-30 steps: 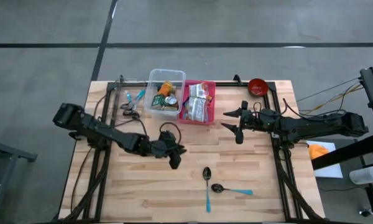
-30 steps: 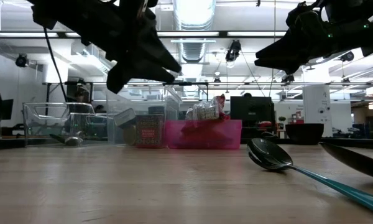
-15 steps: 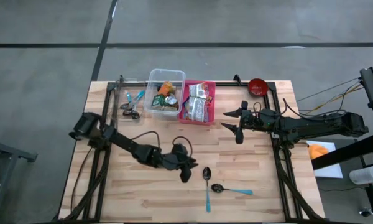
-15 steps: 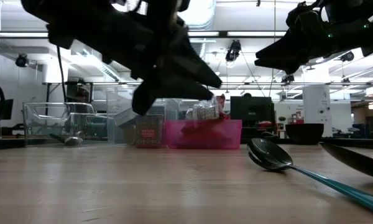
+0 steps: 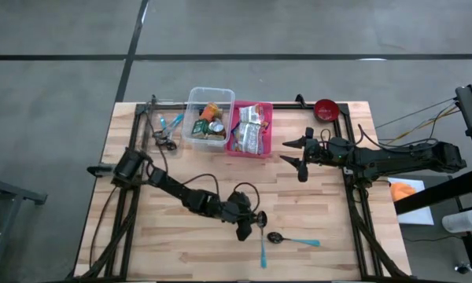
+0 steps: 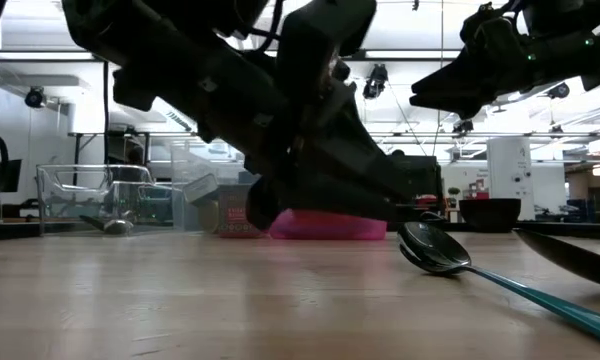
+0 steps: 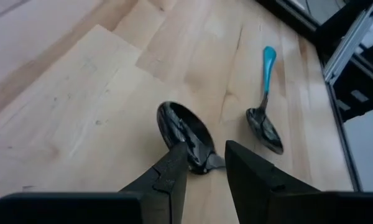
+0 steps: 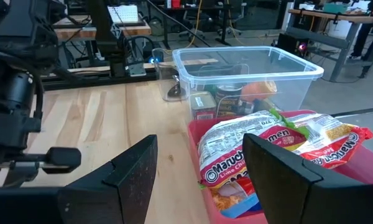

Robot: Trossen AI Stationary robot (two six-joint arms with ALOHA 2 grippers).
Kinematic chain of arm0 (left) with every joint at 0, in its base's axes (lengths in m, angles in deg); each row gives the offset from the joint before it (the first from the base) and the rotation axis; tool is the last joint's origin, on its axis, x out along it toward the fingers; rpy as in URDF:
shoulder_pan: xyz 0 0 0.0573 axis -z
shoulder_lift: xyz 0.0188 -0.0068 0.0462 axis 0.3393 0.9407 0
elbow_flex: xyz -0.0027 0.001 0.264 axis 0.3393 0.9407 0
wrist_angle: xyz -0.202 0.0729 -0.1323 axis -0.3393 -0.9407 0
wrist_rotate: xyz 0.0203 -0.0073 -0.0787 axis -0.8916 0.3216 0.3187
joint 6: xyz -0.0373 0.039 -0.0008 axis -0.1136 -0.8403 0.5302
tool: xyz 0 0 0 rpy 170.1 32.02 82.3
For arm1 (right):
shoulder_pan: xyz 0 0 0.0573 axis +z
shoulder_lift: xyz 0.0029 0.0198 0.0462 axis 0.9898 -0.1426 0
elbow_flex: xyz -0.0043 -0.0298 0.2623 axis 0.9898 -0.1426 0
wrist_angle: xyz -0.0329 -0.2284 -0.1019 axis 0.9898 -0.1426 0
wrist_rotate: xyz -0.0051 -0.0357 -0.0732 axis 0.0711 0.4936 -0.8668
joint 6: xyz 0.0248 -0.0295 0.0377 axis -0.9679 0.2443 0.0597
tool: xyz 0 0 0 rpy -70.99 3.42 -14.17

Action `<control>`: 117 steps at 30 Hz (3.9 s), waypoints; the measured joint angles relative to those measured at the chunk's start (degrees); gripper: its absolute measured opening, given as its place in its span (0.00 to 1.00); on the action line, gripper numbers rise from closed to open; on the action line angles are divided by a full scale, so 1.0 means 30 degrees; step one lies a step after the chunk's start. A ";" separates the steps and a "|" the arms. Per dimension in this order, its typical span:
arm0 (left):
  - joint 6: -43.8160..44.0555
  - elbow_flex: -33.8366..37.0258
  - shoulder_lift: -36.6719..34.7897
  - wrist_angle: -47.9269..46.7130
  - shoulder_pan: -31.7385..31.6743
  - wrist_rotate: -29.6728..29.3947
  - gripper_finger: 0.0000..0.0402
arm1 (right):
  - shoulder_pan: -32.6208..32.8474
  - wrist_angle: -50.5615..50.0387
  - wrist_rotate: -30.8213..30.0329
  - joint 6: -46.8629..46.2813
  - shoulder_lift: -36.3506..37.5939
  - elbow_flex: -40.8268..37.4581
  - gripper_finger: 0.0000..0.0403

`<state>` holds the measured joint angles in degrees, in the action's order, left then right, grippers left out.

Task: Pick & Place Food Item
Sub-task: Put the blue spoon into the left transparent bin

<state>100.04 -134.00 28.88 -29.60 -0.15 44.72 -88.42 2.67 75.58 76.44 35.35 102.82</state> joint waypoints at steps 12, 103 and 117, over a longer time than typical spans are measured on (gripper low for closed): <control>-0.1701 -0.0309 0.0371 0.0214 -0.0128 -0.0085 0.28 | 0.0000 0.0012 -0.0005 -0.0020 -0.0004 -0.0004 0.58; -0.2892 -0.1919 0.3103 0.1379 -0.1093 0.2241 0.05 | -0.0003 0.0005 -0.0005 -0.0031 -0.0005 0.0002 0.58; -0.2915 -0.1877 0.2851 0.1021 -0.1098 0.2214 0.04 | 0.0000 0.0005 -0.0005 -0.0030 0.0002 0.0002 0.58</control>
<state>91.30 -139.63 37.44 -26.53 -3.45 51.36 -88.42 2.68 75.57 76.35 35.36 102.83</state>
